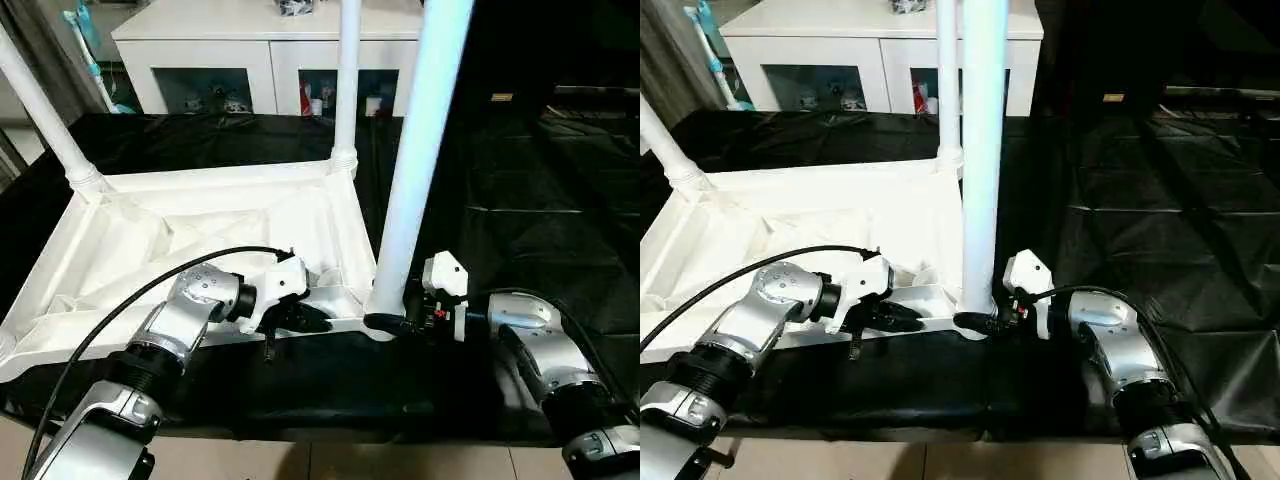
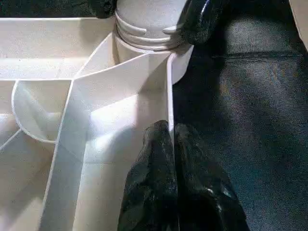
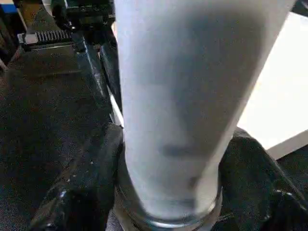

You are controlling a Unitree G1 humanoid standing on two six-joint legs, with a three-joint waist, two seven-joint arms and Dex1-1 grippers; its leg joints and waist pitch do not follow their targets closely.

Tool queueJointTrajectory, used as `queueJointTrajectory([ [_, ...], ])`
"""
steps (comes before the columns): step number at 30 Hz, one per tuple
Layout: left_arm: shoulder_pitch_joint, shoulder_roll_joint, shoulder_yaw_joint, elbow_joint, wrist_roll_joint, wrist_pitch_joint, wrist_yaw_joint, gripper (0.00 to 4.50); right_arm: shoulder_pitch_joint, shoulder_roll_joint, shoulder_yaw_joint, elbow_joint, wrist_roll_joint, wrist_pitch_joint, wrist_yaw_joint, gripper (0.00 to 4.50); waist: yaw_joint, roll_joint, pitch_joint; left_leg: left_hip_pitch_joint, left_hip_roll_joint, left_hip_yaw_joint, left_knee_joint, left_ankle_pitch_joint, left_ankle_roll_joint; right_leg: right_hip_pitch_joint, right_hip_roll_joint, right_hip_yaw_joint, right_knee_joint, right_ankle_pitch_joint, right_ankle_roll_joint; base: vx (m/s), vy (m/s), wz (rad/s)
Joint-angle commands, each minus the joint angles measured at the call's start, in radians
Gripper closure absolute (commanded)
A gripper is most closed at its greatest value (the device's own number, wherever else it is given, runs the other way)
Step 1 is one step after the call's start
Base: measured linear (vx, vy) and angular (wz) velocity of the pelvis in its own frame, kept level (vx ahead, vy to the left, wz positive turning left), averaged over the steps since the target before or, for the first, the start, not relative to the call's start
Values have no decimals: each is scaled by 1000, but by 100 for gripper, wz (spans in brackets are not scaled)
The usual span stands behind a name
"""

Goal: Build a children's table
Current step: Rotate leg to tighten

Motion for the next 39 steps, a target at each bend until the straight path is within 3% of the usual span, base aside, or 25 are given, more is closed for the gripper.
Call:
queueJointTrajectory([
  [1, 25, 17, -52, 11, 36, 12, -31, 450, -5, -22, 16, 35, -44, -13, -11, 184, -1, -14, -51, -4, 22, -5, -58, -165, 96, 55, -44, 34, -58, -113, -257, 0, 0, 0],
  [6, 26, 18, -56, 7, 37, 15, -31, 450, -4, -20, 18, 45, -51, -21, -11, 198, -3, -14, -53, -4, 21, -5, -57, -155, 100, 56, -42, 34, -54, -86, -264, 0, 0, 0],
  [12, 16, 4, -48, 26, 42, 26, 14, 450, -18, 12, -20, 65, -28, 24, -81, 199, -5, -13, -52, -4, 21, -5, -58, -170, 93, 56, -42, 34, -56, -97, -265, 0, 0, 0],
  [15, -25, -39, -7, 104, 43, 53, 129, 450, -28, 56, -35, 86, -27, 101, -186, 199, -8, -13, -47, 1, 18, -6, -63, -213, 68, 52, -42, 34, -68, -187, -245, 0, 0, 0],
  [18, -62, -71, 11, 163, 56, 78, 218, 450, -33, 107, -46, 113, -50, 105, -314, 200, -17, -15, -43, 4, 15, -10, -70, -254, 34, 49, -46, 34, -81, -317, -201, 0, 0, 0],
  [19, -69, -78, 14, 175, 58, 82, 235, 450, -34, 117, -49, 119, -53, 108, -338, 200, -18, -15, -43, 1, 15, -13, -71, -256, 30, 51, -47, 34, -82, -332, -192, 0, 0, 0],
  [20, -89, -98, 22, 205, 61, 96, 282, 450, -40, 148, -61, 134, -58, 116, -407, 200, -24, -12, -40, 4, 14, -11, -72, -273, 26, 42, -46, 35, -89, -361, -182, 0, 0, 0],
  [25, -167, -191, 65, 329, 55, 142, 483, 450, -83, 268, -113, 215, -79, 166, -715, 200, -37, -10, -39, 3, 9, -15, -75, -297, 7, 41, -44, 32, -95, -402, -165, 0, 0, 0],
  [26, -191, -221, 78, 366, 53, 150, 544, 450, -107, 300, -132, 251, -82, 176, -818, 201, -38, -9, -40, 8, 8, -15, -74, -310, 2, 37, -45, 31, -98, -423, -159, 0, 0, 0],
  [29, -212, -247, 85, 402, 57, 147, 592, 450, -134, 327, -139, 287, -94, 174, -894, 201, -40, -8, -40, 7, 8, -17, -75, -317, 7, 37, -46, 31, -102, -429, -153, 0, 0, 0],
  [32, -248, -290, 104, 470, 56, 129, 657, 450, -184, 377, -147, 352, -117, 172, -983, 201, -40, -12, -44, 3, 8, -16, -74, -300, 19, 40, -45, 31, -98, -367, -168, 0, 0, 0],
  [39, -268, -307, 108, 515, 57, 107, 671, 450, -202, 401, -122, 386, -149, 162, -984, 201, -38, -13, -44, 0, 10, -15, -74, -278, 38, 44, -47, 33, -91, -309, -187, 0, 0, 0],
])
